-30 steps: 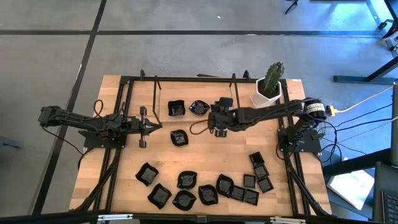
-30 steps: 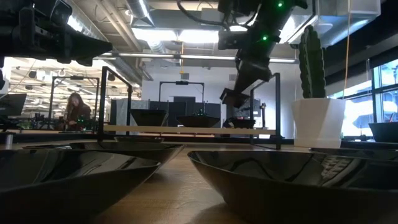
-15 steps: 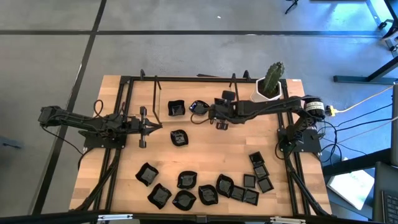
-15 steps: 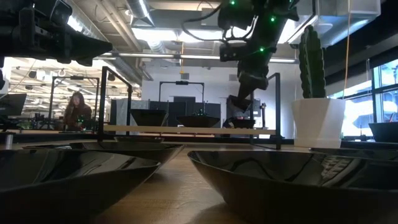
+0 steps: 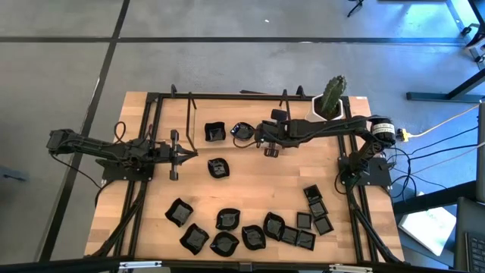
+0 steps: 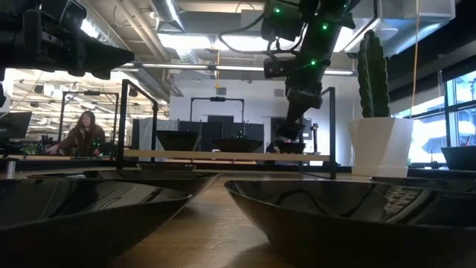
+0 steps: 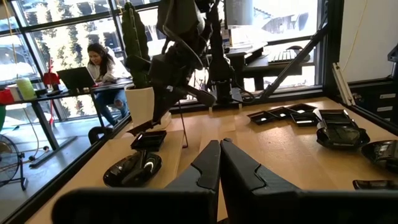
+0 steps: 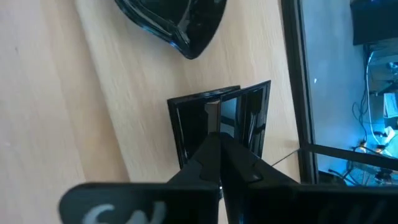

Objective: Pick & Place Mini shaped plates
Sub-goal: Stack the square plate on the top of the square plate on the shelf, then stack the top distorted square plate on the top of the distorted square plate on the shelf

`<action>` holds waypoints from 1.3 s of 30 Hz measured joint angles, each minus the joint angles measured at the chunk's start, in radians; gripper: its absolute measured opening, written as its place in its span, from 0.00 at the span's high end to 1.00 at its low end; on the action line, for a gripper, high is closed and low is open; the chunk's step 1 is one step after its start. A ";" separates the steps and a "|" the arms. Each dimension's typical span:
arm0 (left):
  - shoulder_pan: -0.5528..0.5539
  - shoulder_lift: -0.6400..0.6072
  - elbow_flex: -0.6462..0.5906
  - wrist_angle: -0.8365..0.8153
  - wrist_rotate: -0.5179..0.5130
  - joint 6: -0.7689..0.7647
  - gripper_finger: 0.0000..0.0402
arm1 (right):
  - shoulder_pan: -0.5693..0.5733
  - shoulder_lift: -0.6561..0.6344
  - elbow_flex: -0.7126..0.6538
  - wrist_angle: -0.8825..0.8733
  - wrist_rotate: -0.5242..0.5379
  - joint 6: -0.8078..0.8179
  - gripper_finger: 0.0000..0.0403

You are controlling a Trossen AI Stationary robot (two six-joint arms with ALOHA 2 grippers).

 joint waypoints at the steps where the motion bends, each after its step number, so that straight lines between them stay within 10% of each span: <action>1: 0.000 0.000 0.000 -0.002 0.000 0.000 0.99 | -0.003 0.000 0.000 0.000 0.000 0.000 1.00; 35: 0.000 0.000 0.000 -0.005 0.000 0.000 0.99 | -0.015 0.017 0.034 -0.014 -0.053 -0.047 0.78; 39: 0.000 0.000 0.000 -0.005 0.000 0.000 0.98 | 0.018 -0.026 0.084 -0.018 -0.225 -0.047 0.79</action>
